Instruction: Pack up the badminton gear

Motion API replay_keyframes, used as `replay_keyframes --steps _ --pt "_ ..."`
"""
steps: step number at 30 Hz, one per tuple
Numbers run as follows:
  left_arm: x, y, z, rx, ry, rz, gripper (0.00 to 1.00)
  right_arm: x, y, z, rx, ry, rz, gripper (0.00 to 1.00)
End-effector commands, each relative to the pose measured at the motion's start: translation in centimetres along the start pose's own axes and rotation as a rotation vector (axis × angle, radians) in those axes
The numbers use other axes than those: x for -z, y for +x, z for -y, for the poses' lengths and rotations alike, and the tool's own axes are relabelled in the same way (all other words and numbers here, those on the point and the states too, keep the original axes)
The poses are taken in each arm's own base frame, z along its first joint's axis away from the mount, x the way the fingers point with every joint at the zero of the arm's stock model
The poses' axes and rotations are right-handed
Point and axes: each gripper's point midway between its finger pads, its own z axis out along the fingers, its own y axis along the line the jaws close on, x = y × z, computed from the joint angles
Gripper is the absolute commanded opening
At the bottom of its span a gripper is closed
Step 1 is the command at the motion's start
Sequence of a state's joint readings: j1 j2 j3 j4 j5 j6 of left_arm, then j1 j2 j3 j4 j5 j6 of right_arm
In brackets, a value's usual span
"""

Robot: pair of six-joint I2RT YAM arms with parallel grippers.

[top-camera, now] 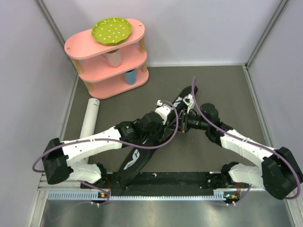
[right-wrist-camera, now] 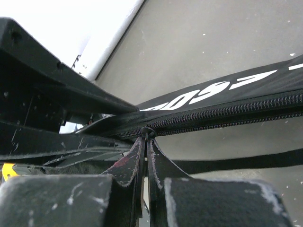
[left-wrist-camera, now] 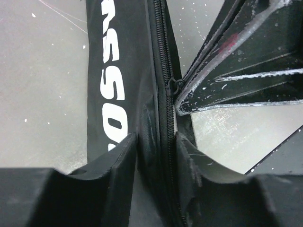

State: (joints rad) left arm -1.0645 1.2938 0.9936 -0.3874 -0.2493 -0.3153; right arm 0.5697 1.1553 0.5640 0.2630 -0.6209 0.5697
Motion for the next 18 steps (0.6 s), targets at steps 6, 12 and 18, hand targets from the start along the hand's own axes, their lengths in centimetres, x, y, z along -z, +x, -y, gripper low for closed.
replay_keyframes --steps 6,12,18 --pt "0.5 -1.8 -1.4 -0.025 -0.084 0.042 0.00 1.0 -3.6 -0.9 0.083 0.083 0.089 0.00" --pt "2.6 -1.6 -1.3 -0.049 -0.033 0.067 0.00 2.2 -3.9 2.6 0.131 0.309 0.077 0.00" --pt "5.0 -0.7 -0.5 -0.061 0.078 0.087 0.00 3.1 -6.0 4.6 0.193 0.459 0.101 0.00"
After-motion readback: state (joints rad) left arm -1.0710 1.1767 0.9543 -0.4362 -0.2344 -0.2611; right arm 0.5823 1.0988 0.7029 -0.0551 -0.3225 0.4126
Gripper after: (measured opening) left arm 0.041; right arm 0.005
